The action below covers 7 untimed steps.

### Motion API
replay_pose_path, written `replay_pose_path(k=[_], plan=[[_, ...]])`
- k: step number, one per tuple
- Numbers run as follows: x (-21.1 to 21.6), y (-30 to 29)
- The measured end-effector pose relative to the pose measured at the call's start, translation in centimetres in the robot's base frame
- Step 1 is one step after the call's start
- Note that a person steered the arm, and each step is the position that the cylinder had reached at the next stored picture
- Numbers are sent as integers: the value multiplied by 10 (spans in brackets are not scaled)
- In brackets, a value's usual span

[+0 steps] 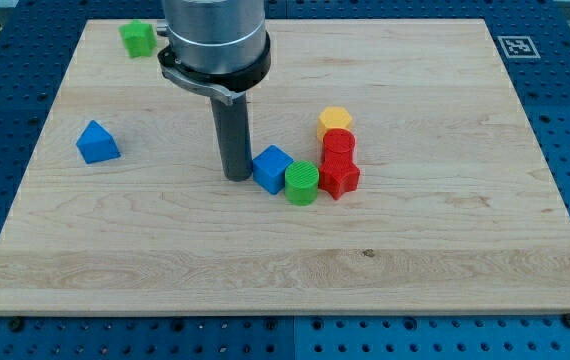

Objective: Slide the blue triangle towards the right side of the board

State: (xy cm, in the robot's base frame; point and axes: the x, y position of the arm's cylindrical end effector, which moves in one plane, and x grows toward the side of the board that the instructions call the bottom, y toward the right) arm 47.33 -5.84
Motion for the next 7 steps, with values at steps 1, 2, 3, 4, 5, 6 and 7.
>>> replay_pose_path(k=[1, 2, 3, 4, 5, 6, 7], plan=[[11, -51], [14, -116], [14, -189], [14, -222], [14, -223], [-10, -244], [-13, -246]])
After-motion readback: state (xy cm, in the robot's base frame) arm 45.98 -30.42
